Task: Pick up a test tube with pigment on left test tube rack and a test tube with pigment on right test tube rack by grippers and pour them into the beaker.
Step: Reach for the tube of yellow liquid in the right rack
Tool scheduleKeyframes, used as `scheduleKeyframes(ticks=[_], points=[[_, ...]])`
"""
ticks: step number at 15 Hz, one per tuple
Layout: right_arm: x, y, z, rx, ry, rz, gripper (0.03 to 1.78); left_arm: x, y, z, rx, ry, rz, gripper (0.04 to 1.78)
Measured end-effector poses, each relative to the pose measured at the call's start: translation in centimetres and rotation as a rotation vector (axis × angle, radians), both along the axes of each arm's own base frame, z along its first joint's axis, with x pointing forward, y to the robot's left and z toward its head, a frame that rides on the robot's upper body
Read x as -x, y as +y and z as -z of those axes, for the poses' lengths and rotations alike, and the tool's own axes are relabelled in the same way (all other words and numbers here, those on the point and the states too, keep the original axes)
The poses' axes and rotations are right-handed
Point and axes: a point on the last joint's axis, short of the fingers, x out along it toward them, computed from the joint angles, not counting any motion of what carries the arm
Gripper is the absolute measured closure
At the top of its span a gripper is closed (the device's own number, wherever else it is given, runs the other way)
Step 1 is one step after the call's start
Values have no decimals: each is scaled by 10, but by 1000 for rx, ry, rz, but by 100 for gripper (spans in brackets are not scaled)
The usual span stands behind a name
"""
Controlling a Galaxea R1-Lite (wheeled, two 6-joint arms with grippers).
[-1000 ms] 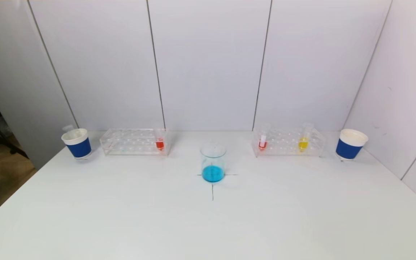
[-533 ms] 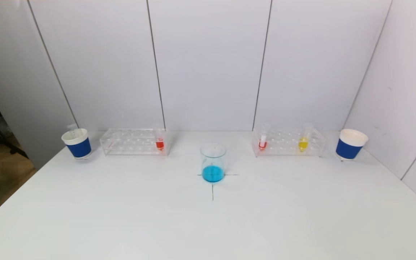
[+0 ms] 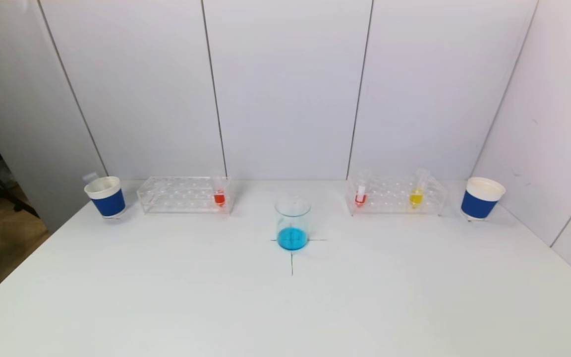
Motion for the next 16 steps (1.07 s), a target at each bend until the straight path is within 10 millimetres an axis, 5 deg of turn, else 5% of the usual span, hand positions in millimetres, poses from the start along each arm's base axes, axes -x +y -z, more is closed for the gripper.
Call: scheduleKeyframes(ticks=[4,8,12,16], points=[[12,0,-49,34,2,-9,4,0,0,0,0,0,0,6],[-2,0,-109,61,12,-44,4,0,0,0,1,0,0,6],[-61,3,-150,66,39,-77,4,0,0,0,1,0,0,6],[-150,9,-154,54,88,-81,4,0,0,0,1,0,0,6]])
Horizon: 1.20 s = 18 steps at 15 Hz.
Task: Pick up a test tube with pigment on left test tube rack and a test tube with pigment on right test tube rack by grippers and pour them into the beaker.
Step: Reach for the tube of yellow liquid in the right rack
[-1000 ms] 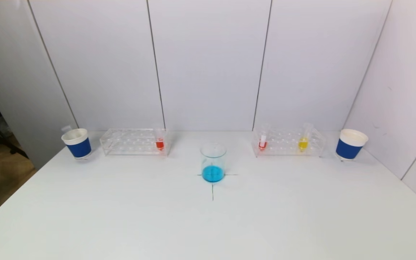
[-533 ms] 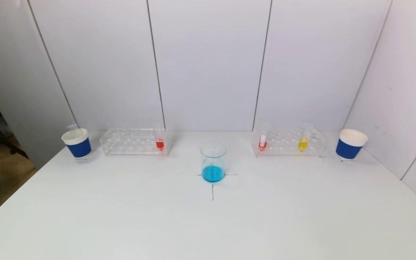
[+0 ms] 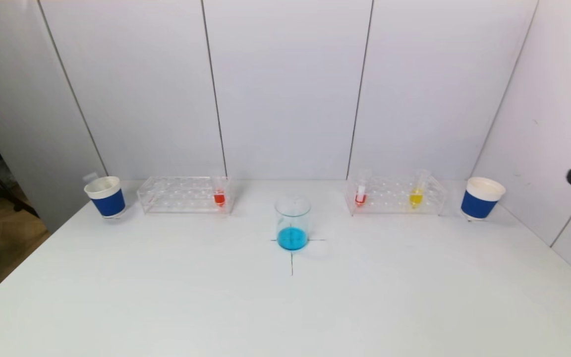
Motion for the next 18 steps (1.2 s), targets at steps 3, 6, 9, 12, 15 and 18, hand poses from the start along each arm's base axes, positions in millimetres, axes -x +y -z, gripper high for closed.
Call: scheduleKeyframes(ticks=[3,6,9,12,15,18], points=[[-65,5,21,-36,57,14,4,0,0,0,0,0,0,6],[-120,9,56,-67,94,34,4,0,0,0,0,0,0,6],[-165,12,98,-83,88,60,4,0,0,0,0,0,0,6],[-194,14,134,-96,38,69,4,0,0,0,0,0,0,6],[-209,18,157,-100,24,65,4,0,0,0,0,0,0,6],[-220,19,171,-99,31,67,4,0,0,0,0,0,0,6]])
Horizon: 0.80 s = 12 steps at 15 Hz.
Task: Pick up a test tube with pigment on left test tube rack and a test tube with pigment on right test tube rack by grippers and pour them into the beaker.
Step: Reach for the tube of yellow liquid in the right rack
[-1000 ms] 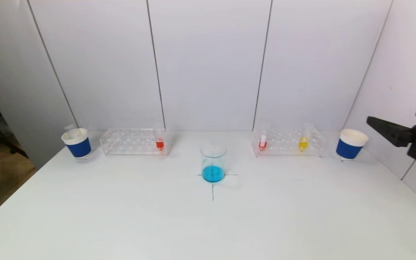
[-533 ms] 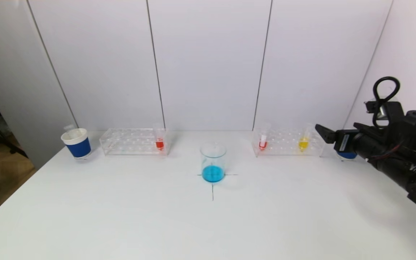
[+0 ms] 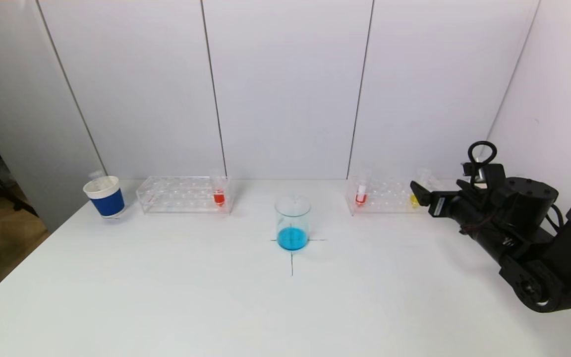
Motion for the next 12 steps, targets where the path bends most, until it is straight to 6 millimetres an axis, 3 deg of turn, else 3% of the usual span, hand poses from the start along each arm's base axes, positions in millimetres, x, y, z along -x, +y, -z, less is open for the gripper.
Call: scheduleKeyframes(ticks=[12], points=[[-37,-1,29,5,2,56,4,0,0,0,0,0,0,6]])
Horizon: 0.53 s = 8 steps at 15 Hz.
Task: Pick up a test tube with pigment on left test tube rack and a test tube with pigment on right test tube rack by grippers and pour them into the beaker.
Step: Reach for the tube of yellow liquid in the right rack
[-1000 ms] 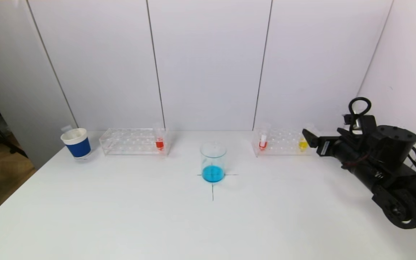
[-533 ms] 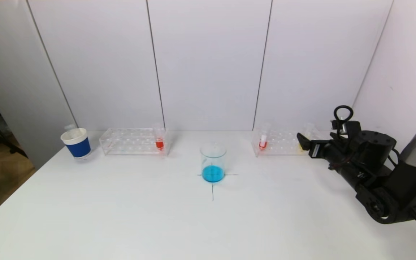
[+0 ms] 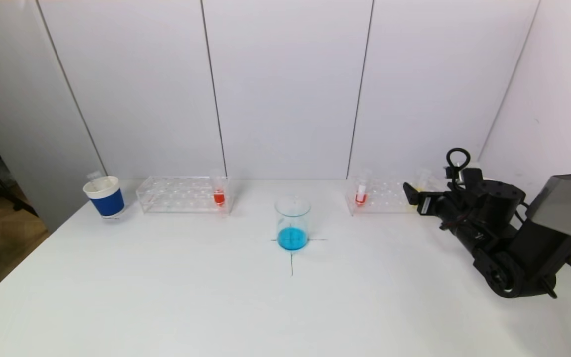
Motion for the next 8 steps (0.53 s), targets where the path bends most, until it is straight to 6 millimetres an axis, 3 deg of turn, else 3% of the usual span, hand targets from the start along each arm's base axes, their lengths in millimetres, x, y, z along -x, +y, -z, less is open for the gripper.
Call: scheduleKeyframes(ticks=[8], points=[[-15,-2,10,4,-6,8,4,0,0,0,0,0,0,6]])
